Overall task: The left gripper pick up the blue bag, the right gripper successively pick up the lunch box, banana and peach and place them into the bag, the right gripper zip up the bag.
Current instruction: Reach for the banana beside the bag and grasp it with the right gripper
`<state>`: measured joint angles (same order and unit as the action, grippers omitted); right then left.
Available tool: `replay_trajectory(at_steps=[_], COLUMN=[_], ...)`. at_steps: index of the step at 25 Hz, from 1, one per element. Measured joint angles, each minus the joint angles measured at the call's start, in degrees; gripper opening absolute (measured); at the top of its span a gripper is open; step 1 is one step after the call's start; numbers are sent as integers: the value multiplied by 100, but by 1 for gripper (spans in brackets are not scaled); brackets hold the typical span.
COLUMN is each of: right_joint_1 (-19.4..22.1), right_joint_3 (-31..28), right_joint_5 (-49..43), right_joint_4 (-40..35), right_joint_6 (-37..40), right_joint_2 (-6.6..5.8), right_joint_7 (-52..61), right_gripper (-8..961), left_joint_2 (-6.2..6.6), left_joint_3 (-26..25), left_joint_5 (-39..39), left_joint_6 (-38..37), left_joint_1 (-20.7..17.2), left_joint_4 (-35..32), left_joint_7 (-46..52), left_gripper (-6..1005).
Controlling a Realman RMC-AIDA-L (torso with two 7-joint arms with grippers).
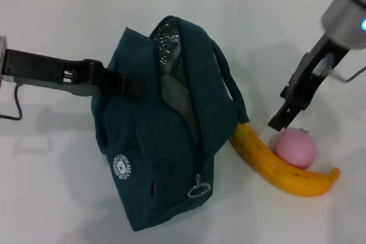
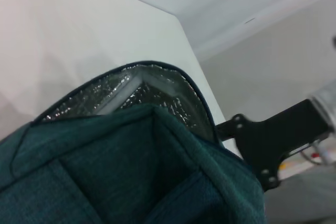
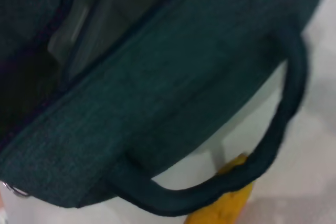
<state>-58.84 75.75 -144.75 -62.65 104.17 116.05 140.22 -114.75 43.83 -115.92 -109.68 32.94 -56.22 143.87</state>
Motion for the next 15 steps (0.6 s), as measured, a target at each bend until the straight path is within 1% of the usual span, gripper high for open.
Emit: replay_trajectory(at_steps=[3, 6, 12, 15], right_joint_1=[16, 58, 78, 70], right_joint_3=[796, 1176, 1297, 1301], right_joint_5=[48, 183, 767, 865], right_joint_4=[97, 229, 727, 878], right_joint_6=[-505, -824, -1314, -1443], right_joint_2=[5, 6, 9, 10], right_joint_7=[371, 516, 528, 518], right_gripper=[760, 757, 747, 742], left_joint_2=[3, 6, -7, -9], left_joint_3=[-3, -6, -6, -6], left_joint_5=[6, 8, 9, 9], left_joint_6=[0, 0, 4, 7], left_joint_1=[6, -25, -41, -37], left_joint_4=[72, 83, 85, 85], left_joint_7=[-7, -8, -9, -8], left_gripper=[54, 54, 54, 54])
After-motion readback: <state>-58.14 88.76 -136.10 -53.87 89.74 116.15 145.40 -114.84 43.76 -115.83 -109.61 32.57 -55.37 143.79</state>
